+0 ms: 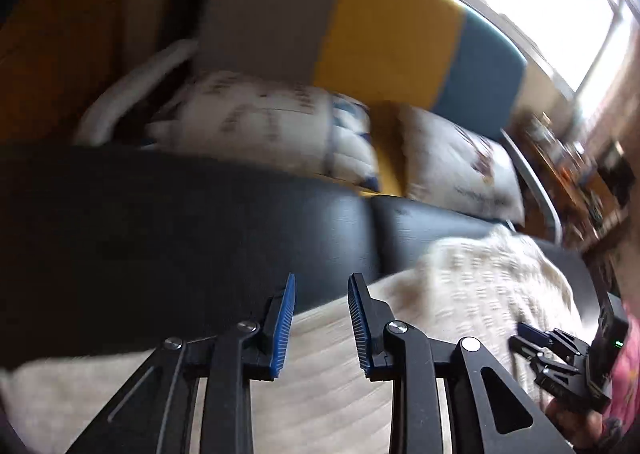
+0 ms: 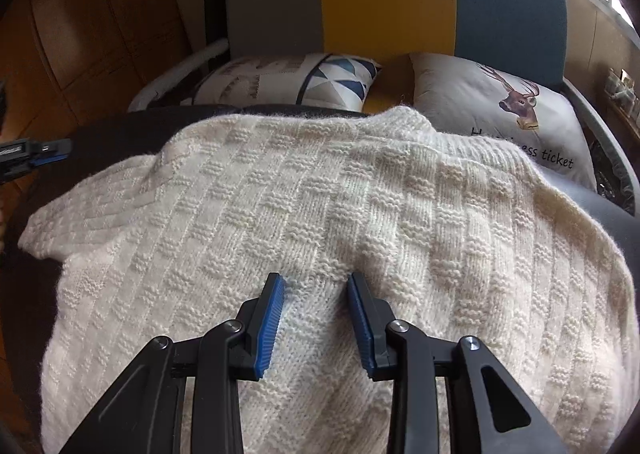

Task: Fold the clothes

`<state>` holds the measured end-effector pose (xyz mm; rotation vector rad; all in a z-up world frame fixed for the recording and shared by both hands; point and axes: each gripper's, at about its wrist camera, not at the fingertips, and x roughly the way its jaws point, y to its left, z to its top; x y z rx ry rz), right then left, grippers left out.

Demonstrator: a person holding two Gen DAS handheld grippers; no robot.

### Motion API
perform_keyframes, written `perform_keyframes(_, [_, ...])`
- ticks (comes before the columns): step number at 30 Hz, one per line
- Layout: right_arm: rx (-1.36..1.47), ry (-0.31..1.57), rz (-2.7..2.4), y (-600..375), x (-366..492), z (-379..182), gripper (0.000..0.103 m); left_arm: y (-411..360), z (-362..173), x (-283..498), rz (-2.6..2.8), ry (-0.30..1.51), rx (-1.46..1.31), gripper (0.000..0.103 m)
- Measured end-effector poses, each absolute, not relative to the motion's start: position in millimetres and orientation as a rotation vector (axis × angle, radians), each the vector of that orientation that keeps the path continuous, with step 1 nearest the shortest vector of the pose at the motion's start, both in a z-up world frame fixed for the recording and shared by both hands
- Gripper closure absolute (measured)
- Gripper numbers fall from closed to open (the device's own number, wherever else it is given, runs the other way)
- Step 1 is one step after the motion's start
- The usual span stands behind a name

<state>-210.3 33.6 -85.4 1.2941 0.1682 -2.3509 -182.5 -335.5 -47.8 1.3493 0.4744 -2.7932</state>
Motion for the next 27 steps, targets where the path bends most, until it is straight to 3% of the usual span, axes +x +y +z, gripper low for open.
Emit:
perform_keyframes(3, [1.210,0.041,-2.231,10.4,-196.1,-63.5,0.069,-411.6,-49.4,-123.9,-2.606,0.592,1.249,0.070])
perform_keyframes(5, [1.186,0.064,-2.159,-15.6,-184.2,-58.0,0.069,-464.8,-55.8,-83.0,-2.460,0.690,1.195,0.061])
perform_keyframes(10, [1.222,0.125,-2.075,-65.1,-169.4,-71.5,0.069,-565.4,-73.6,4.7,-2.175,0.825,1.102,0.060])
perform_keyframes(15, [1.266,0.075,-2.080,-67.4,-167.4,-91.6,0.069,-593.8,-101.3,34.8,-2.154,1.008,1.165,0.048])
perform_keyframes(22, [1.251,0.074,-2.073,-67.5,-171.3,-94.1,0.069,-576.5,-113.8,5.5,-2.264,0.998,1.145,0.042])
perform_keyframes(24, [1.225,0.071,-2.086,-67.0,-168.9,-95.1,0.069,-554.3,-112.2,-13.2,-2.286,0.769,1.222,0.051])
perform_keyframes(25, [1.210,0.073,-2.092,-66.5,-167.4,-95.5,0.069,-547.3,-108.0,-14.2,-2.296,0.742,1.200,0.089])
perform_keyframes(27, [1.179,0.083,-2.101,-66.1,-164.2,-96.7,0.069,-533.5,-99.5,-15.5,-2.316,0.694,1.153,0.093])
